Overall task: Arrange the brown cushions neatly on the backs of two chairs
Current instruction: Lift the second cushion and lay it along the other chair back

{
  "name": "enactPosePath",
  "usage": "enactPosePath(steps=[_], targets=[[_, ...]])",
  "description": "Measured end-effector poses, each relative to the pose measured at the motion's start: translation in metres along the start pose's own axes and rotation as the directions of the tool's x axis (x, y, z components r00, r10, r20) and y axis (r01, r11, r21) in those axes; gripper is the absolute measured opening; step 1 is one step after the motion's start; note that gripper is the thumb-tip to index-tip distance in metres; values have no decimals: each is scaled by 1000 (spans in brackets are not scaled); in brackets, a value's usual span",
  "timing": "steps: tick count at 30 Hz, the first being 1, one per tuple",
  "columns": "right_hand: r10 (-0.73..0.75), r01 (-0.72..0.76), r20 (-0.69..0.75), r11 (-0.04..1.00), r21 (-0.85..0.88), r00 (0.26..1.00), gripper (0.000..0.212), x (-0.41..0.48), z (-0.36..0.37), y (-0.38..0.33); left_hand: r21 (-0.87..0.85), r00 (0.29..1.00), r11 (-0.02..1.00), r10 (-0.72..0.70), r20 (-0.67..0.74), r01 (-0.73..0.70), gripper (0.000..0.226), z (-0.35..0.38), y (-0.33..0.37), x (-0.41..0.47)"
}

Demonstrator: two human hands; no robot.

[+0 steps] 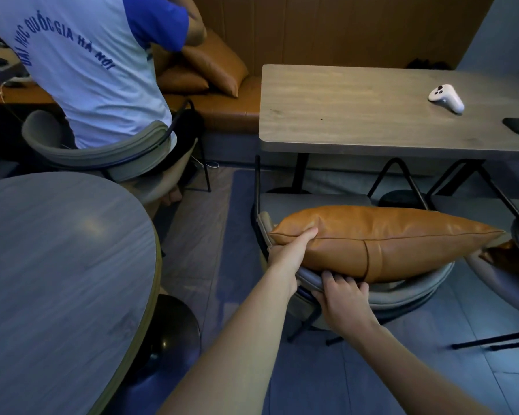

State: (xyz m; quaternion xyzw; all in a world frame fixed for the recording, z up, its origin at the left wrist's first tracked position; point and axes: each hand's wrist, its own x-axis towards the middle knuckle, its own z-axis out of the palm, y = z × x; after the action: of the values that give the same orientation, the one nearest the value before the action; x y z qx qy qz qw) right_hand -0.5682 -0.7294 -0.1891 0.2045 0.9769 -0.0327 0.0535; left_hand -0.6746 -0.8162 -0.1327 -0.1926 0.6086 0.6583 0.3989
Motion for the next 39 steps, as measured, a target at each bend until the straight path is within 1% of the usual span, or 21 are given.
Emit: enactPosePath(steps=[3, 5, 8, 11, 15, 17, 19, 21, 23, 25, 28, 29, 31, 33, 34, 36, 39], targets=[[-7, 6, -51, 1000, -13, 999, 35, 2, 3, 5, -9, 999, 1000, -1, 38, 2, 93, 2, 1, -1], [-29, 28, -33, 999, -24, 999, 32, 3, 4, 9, -19, 997, 1000, -9, 75, 10, 88, 2, 4, -3], [-61, 61, -6, 996, -68, 998, 32, 2, 5, 11, -18, 996, 1000, -15, 92, 17, 85, 0, 6, -6], [-91, 84, -63, 990, -116, 994, 34, 2, 2, 12, -19, 996, 1000, -1, 92, 3, 82, 0, 6, -10], [-110, 101, -106, 991, -82, 988, 35, -2, 1, 9, -34, 997, 999, 12, 71, -10, 92, -2, 1, -10], [-107, 102, -96, 993, -54, 990, 32, -7, 2, 5, -39, 997, 999, 8, 79, -5, 98, -6, -2, -11], [-98, 96, -60, 994, -47, 993, 29, -11, 6, 3, -35, 997, 999, 10, 82, -7, 100, -8, -4, -12], [-71, 68, -83, 997, -42, 994, 29, -13, 9, 4, -42, 996, 999, 14, 86, -11, 105, -9, -5, -13], [-71, 69, -118, 997, -21, 990, 28, -11, 10, 8, -47, 996, 999, 23, 83, -20, 117, -7, -6, -13], [-72, 78, -143, 996, 39, 987, 25, -8, 9, 12, -51, 997, 999, 14, 76, -10, 123, -4, -4, -13], [-56, 78, -172, 989, 126, 984, 21, -9, 9, 13, -66, 998, 998, 13, 54, -9, 110, -2, 4, -22], [-53, 78, -189, 988, 130, 980, 23, -10, 10, 12, -69, 999, 998, 16, 52, -13, 108, -3, 6, -23], [-61, 79, -201, 994, 81, 978, 30, -10, 12, 8, -55, 999, 998, 18, 43, -16, 102, -5, 8, -22], [-39, 46, -154, 998, 44, 987, 36, -10, 7, -1, -32, 999, 999, 4, 38, -3, 98, -6, 10, -21], [-3, 8, -108, 999, 40, 994, 37, -9, 5, -6, -23, 999, 1000, -4, 38, 5, 96, -6, 11, -21], [69, -64, -61, 994, 85, 996, 37, -7, 3, -12, -19, 999, 1000, -9, 42, 10, 93, -6, 10, -21], [94, -85, -32, 973, 217, 995, 28, -6, 3, -11, -43, 999, 999, -8, 34, 10, 89, -5, 11, -24]])
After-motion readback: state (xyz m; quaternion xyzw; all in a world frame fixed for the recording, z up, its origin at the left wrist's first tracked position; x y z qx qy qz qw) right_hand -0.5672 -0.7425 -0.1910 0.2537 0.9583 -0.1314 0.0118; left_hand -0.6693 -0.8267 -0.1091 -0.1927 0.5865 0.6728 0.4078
